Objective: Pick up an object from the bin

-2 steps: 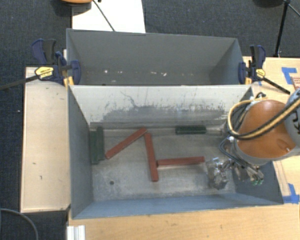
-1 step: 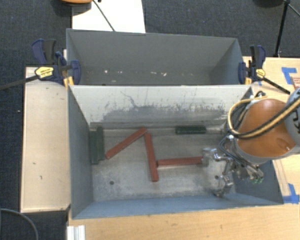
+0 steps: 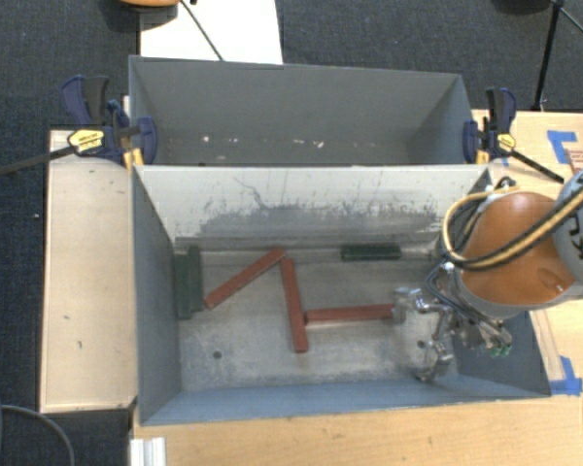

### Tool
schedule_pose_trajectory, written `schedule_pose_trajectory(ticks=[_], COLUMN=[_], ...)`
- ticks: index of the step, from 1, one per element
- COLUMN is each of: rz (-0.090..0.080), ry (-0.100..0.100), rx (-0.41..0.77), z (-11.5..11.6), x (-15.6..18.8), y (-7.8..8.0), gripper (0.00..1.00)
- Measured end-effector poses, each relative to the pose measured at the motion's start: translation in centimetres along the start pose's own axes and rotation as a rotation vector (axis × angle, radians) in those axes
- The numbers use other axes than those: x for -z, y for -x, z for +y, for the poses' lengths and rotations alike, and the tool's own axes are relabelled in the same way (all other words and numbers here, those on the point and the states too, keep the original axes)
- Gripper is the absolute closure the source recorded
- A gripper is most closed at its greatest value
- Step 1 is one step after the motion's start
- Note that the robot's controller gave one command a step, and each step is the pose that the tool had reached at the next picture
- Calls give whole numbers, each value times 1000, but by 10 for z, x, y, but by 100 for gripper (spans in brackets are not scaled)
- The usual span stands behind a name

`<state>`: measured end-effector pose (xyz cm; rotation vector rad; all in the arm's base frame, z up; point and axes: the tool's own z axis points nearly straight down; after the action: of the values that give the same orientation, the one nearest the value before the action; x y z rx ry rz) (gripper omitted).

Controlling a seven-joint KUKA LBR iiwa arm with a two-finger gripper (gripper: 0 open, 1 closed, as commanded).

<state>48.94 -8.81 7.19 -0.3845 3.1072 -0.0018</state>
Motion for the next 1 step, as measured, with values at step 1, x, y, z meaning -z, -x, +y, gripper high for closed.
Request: schedule_pose_trajectory(ticks=[1], rz=[11], ry=[3], rx=[-2], z=[62], x=[41], y=[32], gripper=[0])
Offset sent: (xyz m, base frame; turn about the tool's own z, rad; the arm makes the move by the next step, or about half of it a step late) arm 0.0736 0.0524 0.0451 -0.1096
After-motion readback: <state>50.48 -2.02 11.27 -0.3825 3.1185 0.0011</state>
